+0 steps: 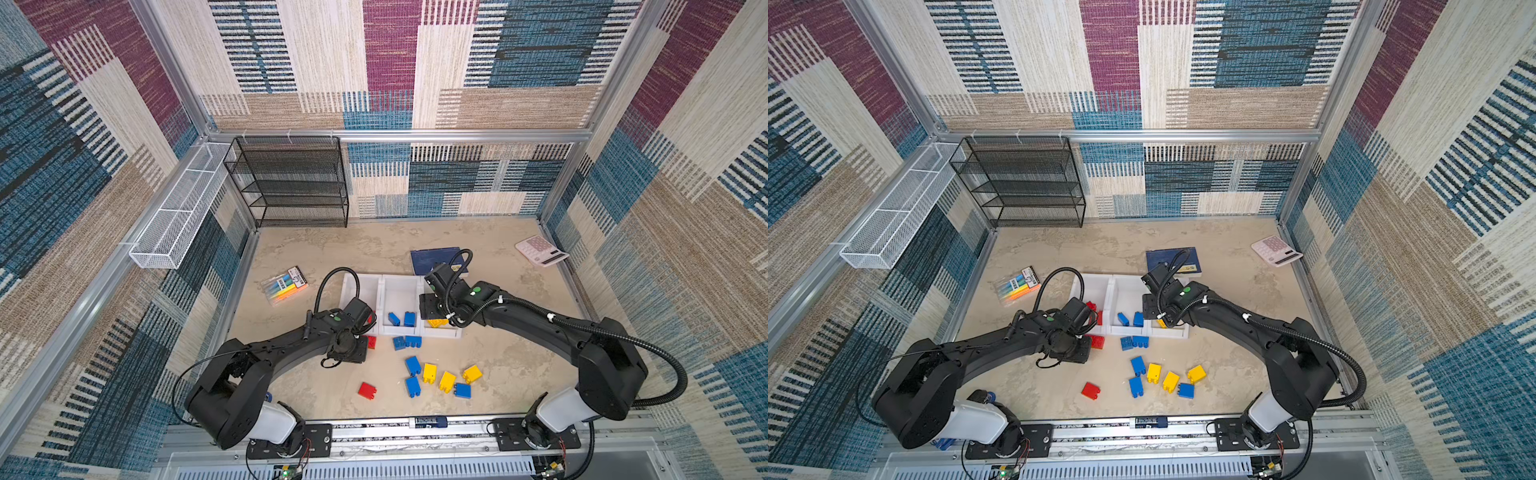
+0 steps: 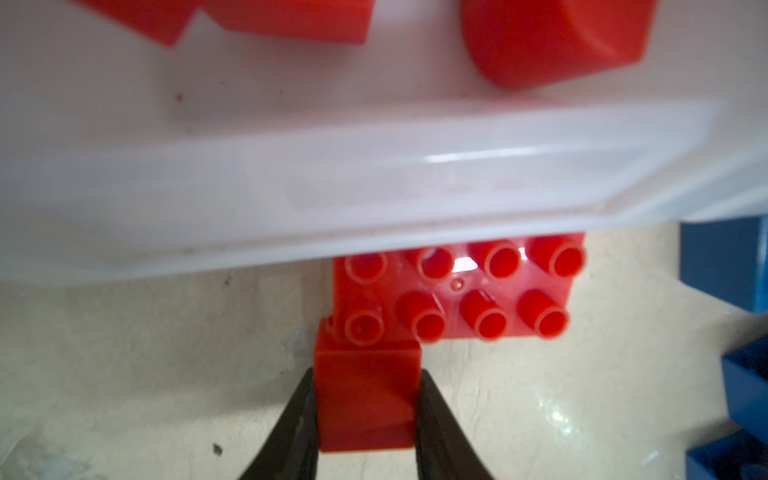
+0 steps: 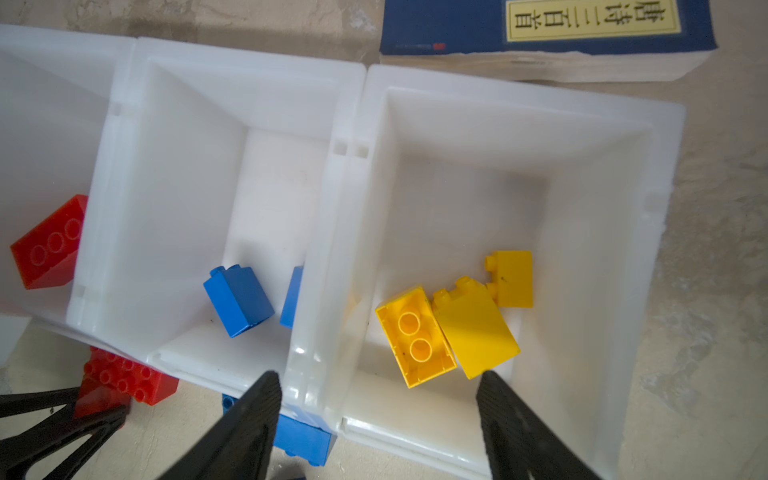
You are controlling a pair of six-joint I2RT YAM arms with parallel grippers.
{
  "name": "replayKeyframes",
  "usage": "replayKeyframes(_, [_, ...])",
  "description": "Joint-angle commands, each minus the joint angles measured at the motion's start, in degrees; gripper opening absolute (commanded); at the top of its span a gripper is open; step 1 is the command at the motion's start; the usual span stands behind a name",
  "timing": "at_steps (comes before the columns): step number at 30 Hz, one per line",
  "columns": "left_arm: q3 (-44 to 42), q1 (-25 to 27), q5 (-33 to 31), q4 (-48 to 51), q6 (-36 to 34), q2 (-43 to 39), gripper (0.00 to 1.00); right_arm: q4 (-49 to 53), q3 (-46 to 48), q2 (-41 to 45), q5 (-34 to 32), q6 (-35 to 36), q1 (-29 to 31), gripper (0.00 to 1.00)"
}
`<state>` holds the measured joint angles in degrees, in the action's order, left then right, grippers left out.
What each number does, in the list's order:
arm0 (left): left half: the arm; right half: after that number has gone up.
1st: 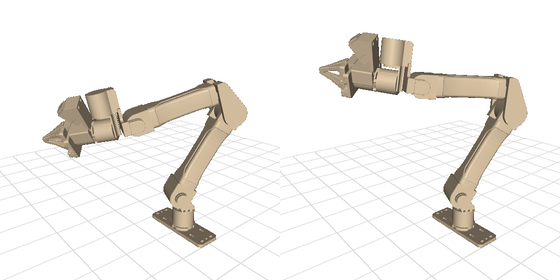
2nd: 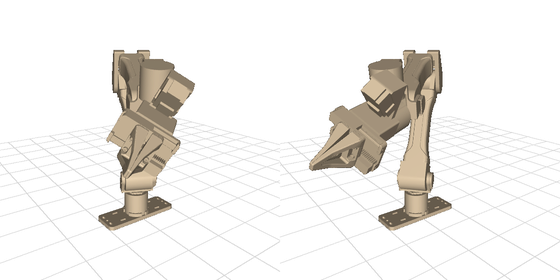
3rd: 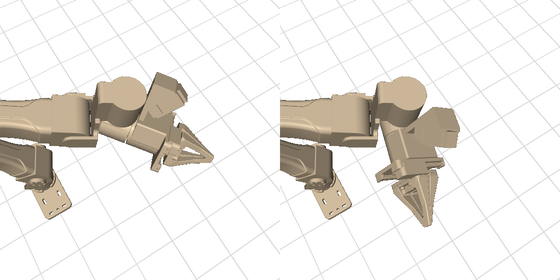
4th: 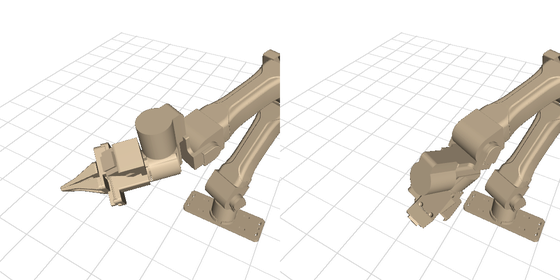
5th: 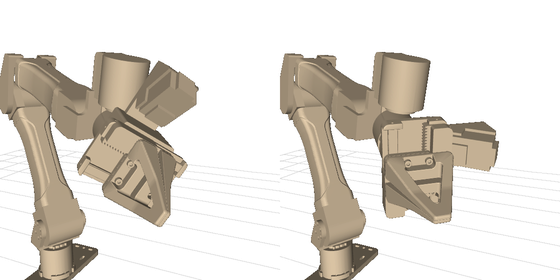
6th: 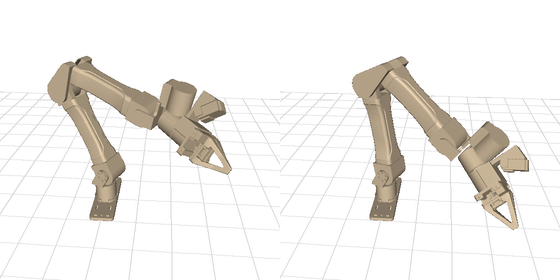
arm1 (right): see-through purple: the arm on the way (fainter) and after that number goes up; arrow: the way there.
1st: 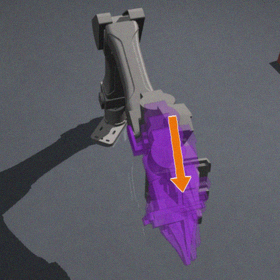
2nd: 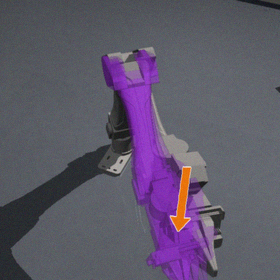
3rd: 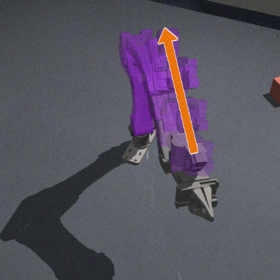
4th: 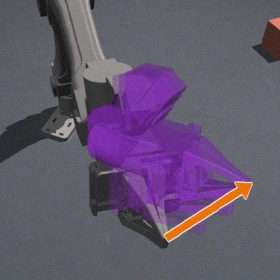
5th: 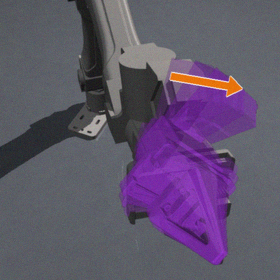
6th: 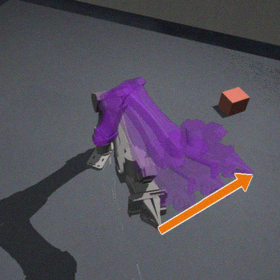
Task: Sort the legos into containers by color
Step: 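Close the left gripper on a small red brick and lift it, then carry the small red brick over the red bin and release it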
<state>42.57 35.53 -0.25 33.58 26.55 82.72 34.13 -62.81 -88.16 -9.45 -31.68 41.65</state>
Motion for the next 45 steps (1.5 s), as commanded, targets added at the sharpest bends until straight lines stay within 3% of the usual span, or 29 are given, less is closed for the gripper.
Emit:
replayKeyframes(1, [0.84,0.02,-0.51,0.01,-1.23,-0.59,0.34,-1.43,0.72,0.86,-0.37,-1.31,0.01,0.77])
replayKeyframes(5, [4.92,0.07,2.17,2.34,-0.52,-4.48,0.33,-1.47,2.0,2.16,-0.93,-2.22,0.01,0.77])
replayKeyframes(9, [12.4,-0.5,1.02,2.9,-2.34,-5.76,0.32,-1.92,3.06,3.6,-1.36,-2.44,0.01,0.77])
replayKeyframes(17, [24.96,-6.14,1.75,1.42,-5.89,5.59,0.32,-1.4,2.96,4.92,-0.3,-1.68,0.01,0.77])
replayKeyframes(25, [29.81,-8.99,1.75,-2.36,-5.72,13.64,0.33,-0.12,2.13,4.74,0.35,-1.02,-0.03,0.77])
replayKeyframes(30, [31.33,-9.16,0.89,-2.03,-5.54,15.57,0.53,0.9,0.27,3.21,0.4,0.27,0.01,0.77])
replayKeyframes(32, [31.52,-9.41,0.15,-1.68,-5.63,15.25,0.56,1.02,-0.22,2.69,0.62,0.48,0.06,0.77])
replayKeyframes(37, [31.73,-10.63,0.78,-1.83,-5.11,13.63,0.57,1.87,-1.11,2.81,1.7,-0.74,0.01,0.76])
replayKeyframes(42, [36.31,-11.06,3.1,5.13,-5.54,13.08,0.57,5.9,-5.64,1.76,3.96,-0.17,0.1,0.74])
replayKeyframes(45, [34.33,-11.18,3.25,2.63,-5.62,11.15,0.57,6.09,-6.1,1.41,4.65,0.37,1.07,0.73])
